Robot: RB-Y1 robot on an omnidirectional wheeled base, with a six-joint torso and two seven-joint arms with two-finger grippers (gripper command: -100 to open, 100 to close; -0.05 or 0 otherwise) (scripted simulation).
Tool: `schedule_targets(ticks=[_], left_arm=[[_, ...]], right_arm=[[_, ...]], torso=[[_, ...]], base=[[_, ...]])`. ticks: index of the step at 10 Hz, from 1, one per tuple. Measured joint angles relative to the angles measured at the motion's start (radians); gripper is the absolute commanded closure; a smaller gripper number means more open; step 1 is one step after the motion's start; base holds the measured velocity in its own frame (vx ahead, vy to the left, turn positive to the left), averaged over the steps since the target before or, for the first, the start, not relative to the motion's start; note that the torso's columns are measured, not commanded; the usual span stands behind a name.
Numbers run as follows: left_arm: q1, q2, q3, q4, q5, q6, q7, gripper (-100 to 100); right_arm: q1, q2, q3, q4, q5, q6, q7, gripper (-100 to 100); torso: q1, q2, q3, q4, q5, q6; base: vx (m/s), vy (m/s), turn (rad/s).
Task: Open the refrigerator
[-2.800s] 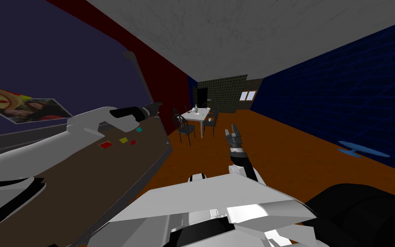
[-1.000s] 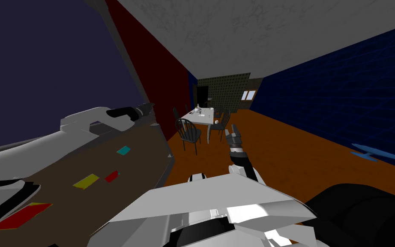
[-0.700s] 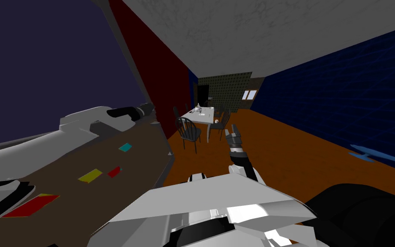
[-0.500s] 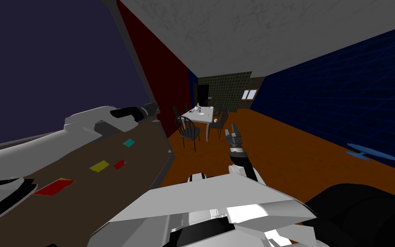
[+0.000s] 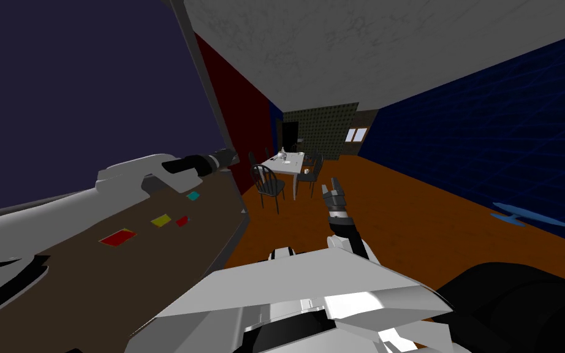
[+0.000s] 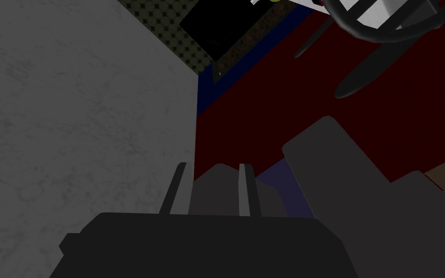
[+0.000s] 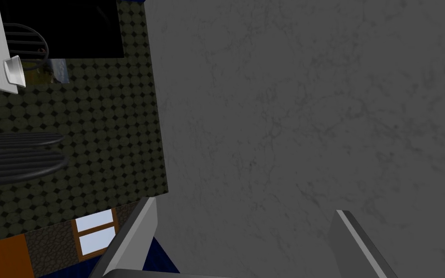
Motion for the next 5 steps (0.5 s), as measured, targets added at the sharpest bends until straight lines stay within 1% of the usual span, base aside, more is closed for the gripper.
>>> schedule_targets(ticks=[1, 2, 3, 4, 5], left_arm=[[-0.008, 0.002, -0.009, -0.015, 0.004, 0.001, 0.006, 100], [-0.019, 0.012, -0.019, -0.037, 0.012, -0.004, 0.013, 100], [-0.025, 0.015, -0.027, -0.073, 0.007, -0.006, 0.028, 100], [-0.032, 0.031, -0.042, -0.102, 0.017, -0.024, 0.042, 100], [-0.027, 0.03, -0.051, -0.108, 0.02, -0.03, 0.045, 100]], right_arm=[[0.0, 0.0, 0.0, 0.0, 0.0, 0.0, 0.0, 0], [0.0, 0.0, 0.0, 0.0, 0.0, 0.0, 0.0, 0], [0.0, 0.0, 0.0, 0.0, 0.0, 0.0, 0.0, 0], [0.0, 0.0, 0.0, 0.0, 0.0, 0.0, 0.0, 0], [0.0, 0.0, 0.0, 0.0, 0.0, 0.0, 0.0, 0]], torso=[[0.0, 0.0, 0.0, 0.0, 0.0, 0.0], [-0.002, 0.002, 0.001, 0.0, 0.0, 0.0], [-0.006, 0.003, 0.002, -0.001, -0.001, 0.002], [-0.004, 0.005, 0.003, -0.002, 0.0, 0.001], [0.001, -0.003, -0.002, -0.001, 0.001, 0.0]], base=[[-0.118, -0.048, 0.027], [-0.157, -0.083, 0.061], [-0.241, -0.072, 0.045], [-0.128, -0.033, -0.018], [-0.091, -0.018, 0.035]])
